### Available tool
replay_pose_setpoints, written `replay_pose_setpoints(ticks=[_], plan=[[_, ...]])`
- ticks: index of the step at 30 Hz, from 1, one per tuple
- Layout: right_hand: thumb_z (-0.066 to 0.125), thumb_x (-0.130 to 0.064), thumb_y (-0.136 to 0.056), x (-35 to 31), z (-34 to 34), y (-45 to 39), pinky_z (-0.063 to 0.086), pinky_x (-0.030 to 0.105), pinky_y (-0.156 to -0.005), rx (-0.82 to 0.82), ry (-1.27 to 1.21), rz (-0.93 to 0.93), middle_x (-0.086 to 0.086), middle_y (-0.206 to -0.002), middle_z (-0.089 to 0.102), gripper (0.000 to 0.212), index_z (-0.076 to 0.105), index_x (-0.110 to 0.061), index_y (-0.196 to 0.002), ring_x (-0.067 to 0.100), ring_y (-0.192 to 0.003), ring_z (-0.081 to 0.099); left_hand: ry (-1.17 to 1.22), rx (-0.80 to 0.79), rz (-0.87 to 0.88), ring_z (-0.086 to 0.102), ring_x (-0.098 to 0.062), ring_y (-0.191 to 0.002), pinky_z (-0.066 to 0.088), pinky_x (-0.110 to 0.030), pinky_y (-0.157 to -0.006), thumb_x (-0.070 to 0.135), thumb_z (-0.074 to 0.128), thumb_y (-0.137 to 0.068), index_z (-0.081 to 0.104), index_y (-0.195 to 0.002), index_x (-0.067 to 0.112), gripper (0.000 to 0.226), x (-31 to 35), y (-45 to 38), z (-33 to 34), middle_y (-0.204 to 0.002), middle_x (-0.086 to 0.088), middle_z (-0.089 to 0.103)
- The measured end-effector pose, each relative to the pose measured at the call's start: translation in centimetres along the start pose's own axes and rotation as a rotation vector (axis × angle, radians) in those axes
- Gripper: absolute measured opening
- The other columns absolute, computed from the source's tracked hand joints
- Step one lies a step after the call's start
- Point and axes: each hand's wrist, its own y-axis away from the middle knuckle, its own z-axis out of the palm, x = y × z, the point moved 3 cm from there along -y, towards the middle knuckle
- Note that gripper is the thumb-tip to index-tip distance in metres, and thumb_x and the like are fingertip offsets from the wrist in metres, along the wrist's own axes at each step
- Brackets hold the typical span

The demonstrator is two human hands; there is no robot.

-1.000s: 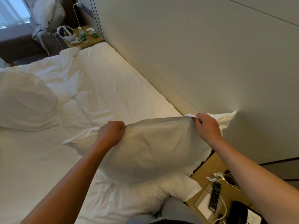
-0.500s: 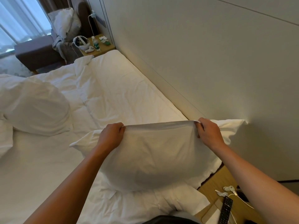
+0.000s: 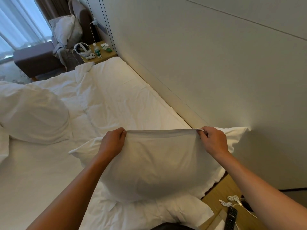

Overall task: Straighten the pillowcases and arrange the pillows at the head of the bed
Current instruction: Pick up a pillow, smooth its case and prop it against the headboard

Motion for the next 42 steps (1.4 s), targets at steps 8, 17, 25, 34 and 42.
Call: replay_pose_setpoints(ticks=[8, 17, 25, 34, 42], plan=[[0.059, -0.029, -0.101, -1.7, -3.2, -1.5, 0.049, 0.038, -0.064, 0.116, -0.042, 0.005, -0.005, -0.069, 0.066, 0.031, 0.069, -0.021, -0.074, 0.022, -0.069, 0.060, 0.060, 0.080, 0.098, 0.063, -0.023, -0.071, 0.054, -0.040, -0.066, 0.025, 0.048, -0.104, 0.066, -0.084, 0.014, 0.029, 2.3, -3.1, -2.7, -0.072, -0.001, 0.066], [0.062, -0.031, -0.102, -2.2, -8.0, -1.3, 0.054, 0.040, -0.063, 0.237, -0.041, 0.019, -0.002, -0.068, 0.069, 0.033, 0.072, -0.017, -0.073, 0.023, -0.065, 0.062, 0.046, 0.152, 0.245, 0.065, -0.029, -0.087, 0.056, -0.043, -0.077, 0.027, 0.044, -0.106, 0.069, -0.091, 0.014, 0.032, 7.7, -8.2, -4.9, -0.090, -0.007, 0.071], [0.063, -0.028, -0.101, 1.1, -11.2, 0.5, 0.051, 0.038, -0.062, 0.325, -0.022, 0.143, -0.005, -0.066, 0.067, 0.034, 0.070, -0.019, -0.068, 0.018, -0.064, 0.061, -0.047, 0.143, 0.387, 0.065, -0.029, -0.095, 0.055, -0.041, -0.082, 0.029, 0.042, -0.107, 0.072, -0.104, 0.014, 0.035, 14.6, -13.6, -2.6, -0.101, -0.008, 0.071], [0.061, -0.031, -0.102, 5.1, -5.1, 2.9, 0.047, 0.032, -0.059, 0.169, -0.027, 0.323, -0.013, -0.066, 0.065, 0.033, 0.068, -0.030, -0.069, 0.009, -0.063, 0.058, -0.140, -0.053, 0.299, 0.060, -0.022, -0.086, 0.049, -0.036, -0.074, 0.028, 0.040, -0.108, 0.072, -0.102, 0.016, 0.034, 11.9, -14.0, 5.4, -0.097, -0.007, 0.067], [0.058, -0.034, -0.102, 3.3, -4.3, 1.6, 0.058, 0.040, -0.068, 0.153, -0.066, 0.324, -0.007, -0.062, 0.068, 0.041, 0.069, -0.022, -0.065, 0.014, -0.061, 0.061, -0.090, 0.004, 0.278, 0.061, -0.024, -0.089, 0.051, -0.039, -0.079, 0.030, 0.038, -0.109, 0.071, -0.107, 0.014, 0.036, 10.7, -15.4, 4.5, -0.104, -0.009, 0.067]])
